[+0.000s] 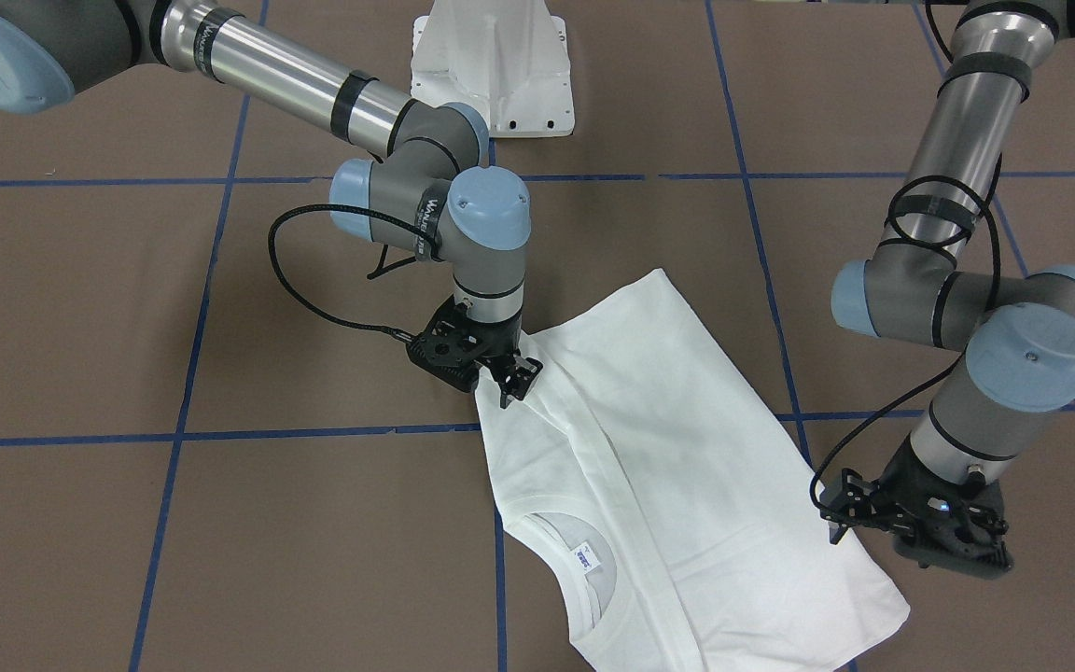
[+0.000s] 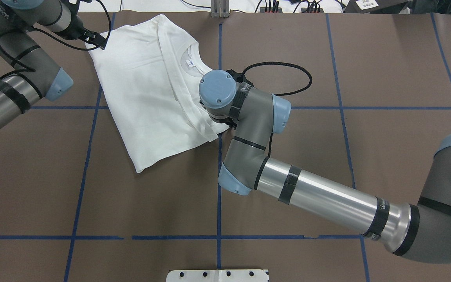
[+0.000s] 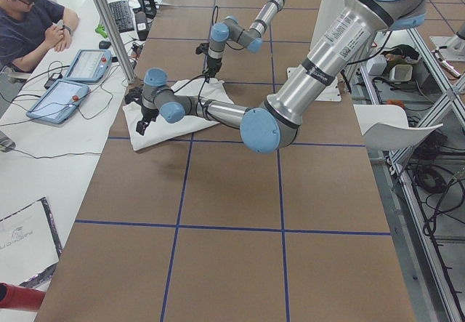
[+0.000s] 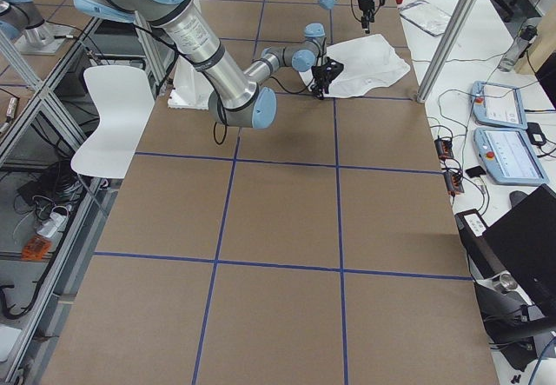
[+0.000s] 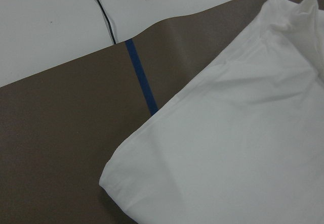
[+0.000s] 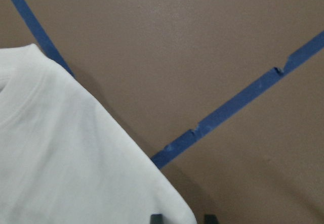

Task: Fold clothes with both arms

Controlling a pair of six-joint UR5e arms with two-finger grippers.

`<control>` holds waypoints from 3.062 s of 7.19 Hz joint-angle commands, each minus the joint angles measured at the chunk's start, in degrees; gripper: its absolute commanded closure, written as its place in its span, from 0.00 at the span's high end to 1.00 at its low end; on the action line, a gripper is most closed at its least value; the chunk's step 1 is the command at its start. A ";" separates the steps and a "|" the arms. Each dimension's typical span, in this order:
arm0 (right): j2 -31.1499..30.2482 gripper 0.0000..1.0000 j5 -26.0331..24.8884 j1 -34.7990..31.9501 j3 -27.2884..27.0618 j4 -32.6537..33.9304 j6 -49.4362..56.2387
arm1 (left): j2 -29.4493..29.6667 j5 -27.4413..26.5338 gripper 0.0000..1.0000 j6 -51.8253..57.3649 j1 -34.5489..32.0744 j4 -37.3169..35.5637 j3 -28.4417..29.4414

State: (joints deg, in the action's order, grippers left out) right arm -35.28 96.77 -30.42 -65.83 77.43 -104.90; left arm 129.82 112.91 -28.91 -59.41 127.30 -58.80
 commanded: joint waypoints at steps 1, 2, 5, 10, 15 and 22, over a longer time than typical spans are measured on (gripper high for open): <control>0.12 0.00 0.09 0.01 -0.26 0.09 -0.14 | 0.00 -0.06 1.00 -0.10 0.00 -0.04 0.00; 0.04 0.00 0.35 0.01 -1.04 0.87 0.04 | 0.00 -0.06 1.00 -0.10 0.00 -0.04 0.00; -11.41 0.00 0.26 -0.08 -18.46 6.59 0.22 | 0.00 0.03 1.00 -0.01 0.00 0.05 0.00; -22.20 0.00 -9.13 12.39 -40.78 19.95 -3.38 | -0.35 0.03 1.00 -0.01 0.00 0.05 -0.09; -21.94 1.00 -6.44 6.03 -40.52 22.76 10.53 | -0.44 3.35 1.00 -0.27 -0.09 0.05 -1.14; -3.13 1.00 -1.67 -8.86 -2.44 5.02 26.32 | -2.11 7.22 1.00 -0.01 -0.26 0.05 -4.31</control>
State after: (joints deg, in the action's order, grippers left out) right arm -39.94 95.24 -38.47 -76.33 91.73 -78.99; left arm 127.82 119.38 -29.02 -59.59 127.38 -62.80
